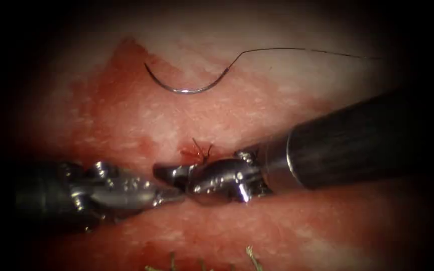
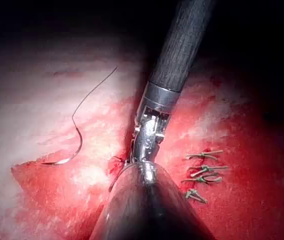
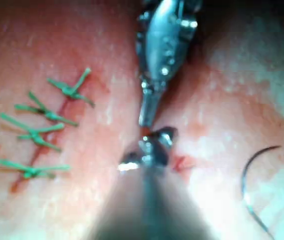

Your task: Wound Closure

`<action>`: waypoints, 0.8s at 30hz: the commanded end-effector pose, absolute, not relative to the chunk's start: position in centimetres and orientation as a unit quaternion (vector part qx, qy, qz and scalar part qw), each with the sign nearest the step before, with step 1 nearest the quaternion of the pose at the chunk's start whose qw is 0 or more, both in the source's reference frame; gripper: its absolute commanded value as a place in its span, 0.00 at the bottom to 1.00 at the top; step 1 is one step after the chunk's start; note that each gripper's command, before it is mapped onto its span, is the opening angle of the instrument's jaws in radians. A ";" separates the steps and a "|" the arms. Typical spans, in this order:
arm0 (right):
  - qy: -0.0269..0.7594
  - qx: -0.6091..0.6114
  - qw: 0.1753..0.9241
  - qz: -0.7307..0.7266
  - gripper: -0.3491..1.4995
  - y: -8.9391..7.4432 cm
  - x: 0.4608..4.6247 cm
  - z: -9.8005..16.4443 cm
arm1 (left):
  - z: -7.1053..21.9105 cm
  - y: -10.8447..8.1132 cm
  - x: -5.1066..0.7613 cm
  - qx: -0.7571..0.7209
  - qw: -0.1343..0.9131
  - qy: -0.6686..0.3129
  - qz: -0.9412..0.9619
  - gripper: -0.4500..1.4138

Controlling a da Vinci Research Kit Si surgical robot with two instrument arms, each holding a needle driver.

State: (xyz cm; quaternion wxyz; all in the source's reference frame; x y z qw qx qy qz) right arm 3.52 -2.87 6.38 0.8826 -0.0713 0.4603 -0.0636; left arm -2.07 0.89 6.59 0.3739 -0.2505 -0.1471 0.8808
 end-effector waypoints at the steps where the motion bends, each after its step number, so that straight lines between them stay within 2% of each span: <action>1: 0.459 -0.070 0.883 -0.063 0.00 -2.9 3.52 6.4 | 6.6 0.8 -2.12 -0.250 0.373 -0.149 0.881 0.00; 5: 0.454 -0.072 0.886 -0.062 0.00 -2.9 3.48 6.4 | 6.6 0.8 -2.11 -0.250 0.372 -0.149 0.881 0.00; 6: 0.449 -0.075 0.888 -0.059 0.21 -2.9 3.48 6.4 | 6.6 0.8 -2.10 -0.252 0.372 -0.149 0.881 0.00; 8: 0.448 -0.091 0.889 -0.040 0.74 -2.9 3.43 6.3 | 6.6 0.8 -2.06 -0.252 0.371 -0.151 0.881 0.00; 9: 0.447 -0.098 0.889 -0.025 0.84 -2.9 3.41 6.3 | 6.6 0.8 -2.04 -0.252 0.370 -0.152 0.881 0.00; 10: 0.446 -0.100 0.889 -0.015 0.89 -2.9 3.38 6.3 | 6.6 0.8 -2.01 -0.253 0.370 -0.153 0.881 0.00; 12: 0.451 -0.100 0.887 -0.007 0.92 -2.9 3.31 6.2 | 6.5 0.9 -1.96 -0.253 0.368 -0.156 0.881 0.00; 20: 0.467 -0.116 0.876 0.024 0.92 -2.8 2.91 5.7 | 6.5 1.0 -1.74 -0.248 0.365 -0.155 0.884 0.00; 24: 0.464 -0.123 0.876 0.037 0.92 -2.7 2.71 5.6 | 6.7 1.1 -1.67 -0.244 0.370 -0.139 0.886 0.04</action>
